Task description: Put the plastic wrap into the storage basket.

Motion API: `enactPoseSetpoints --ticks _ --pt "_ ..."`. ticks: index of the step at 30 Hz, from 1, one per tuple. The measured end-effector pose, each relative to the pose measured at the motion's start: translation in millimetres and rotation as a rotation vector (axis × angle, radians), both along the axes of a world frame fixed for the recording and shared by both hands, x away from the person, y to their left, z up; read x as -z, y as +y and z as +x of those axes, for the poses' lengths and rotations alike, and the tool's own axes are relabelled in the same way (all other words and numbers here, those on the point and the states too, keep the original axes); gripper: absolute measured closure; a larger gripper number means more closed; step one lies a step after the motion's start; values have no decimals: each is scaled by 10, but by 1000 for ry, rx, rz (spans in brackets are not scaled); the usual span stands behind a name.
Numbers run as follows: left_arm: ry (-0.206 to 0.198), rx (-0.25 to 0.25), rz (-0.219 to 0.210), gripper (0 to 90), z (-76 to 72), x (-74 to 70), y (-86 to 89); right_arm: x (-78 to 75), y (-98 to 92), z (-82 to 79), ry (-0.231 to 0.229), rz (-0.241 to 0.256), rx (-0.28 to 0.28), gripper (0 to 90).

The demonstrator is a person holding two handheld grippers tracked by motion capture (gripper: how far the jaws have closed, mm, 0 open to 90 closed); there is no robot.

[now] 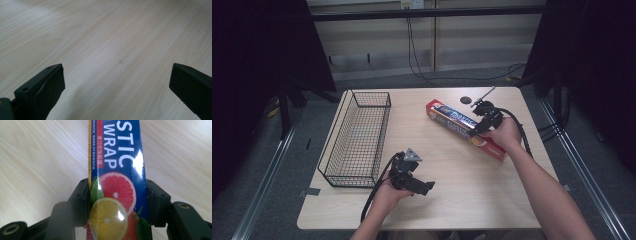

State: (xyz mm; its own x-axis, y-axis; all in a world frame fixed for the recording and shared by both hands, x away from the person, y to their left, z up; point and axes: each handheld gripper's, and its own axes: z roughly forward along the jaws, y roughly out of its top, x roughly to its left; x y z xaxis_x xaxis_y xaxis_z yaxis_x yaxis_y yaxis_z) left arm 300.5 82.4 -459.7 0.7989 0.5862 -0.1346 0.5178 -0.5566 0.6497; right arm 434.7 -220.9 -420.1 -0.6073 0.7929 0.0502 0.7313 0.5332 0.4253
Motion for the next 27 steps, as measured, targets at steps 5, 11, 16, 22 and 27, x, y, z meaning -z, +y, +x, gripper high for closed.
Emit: enactPoseSetpoints --ticks 5,11,16,22,27 --pt "-7 -10 -20 5 3 -22 -17 -129 -34 -75 -22 23 -20 458" --pt "-15 15 -31 6 -7 -122 -12 -227 -89 -159 -38 47 -40 460" --pt "-14 58 -91 19 5 -256 17 -306 -97 -262 -55 46 -70 461" --pt "-35 72 -68 19 93 -492 27 -425 -95 -378 -76 81 -106 461" --pt "-53 96 -52 26 139 -649 5 -486 -100 -451 -88 96 -126 461"
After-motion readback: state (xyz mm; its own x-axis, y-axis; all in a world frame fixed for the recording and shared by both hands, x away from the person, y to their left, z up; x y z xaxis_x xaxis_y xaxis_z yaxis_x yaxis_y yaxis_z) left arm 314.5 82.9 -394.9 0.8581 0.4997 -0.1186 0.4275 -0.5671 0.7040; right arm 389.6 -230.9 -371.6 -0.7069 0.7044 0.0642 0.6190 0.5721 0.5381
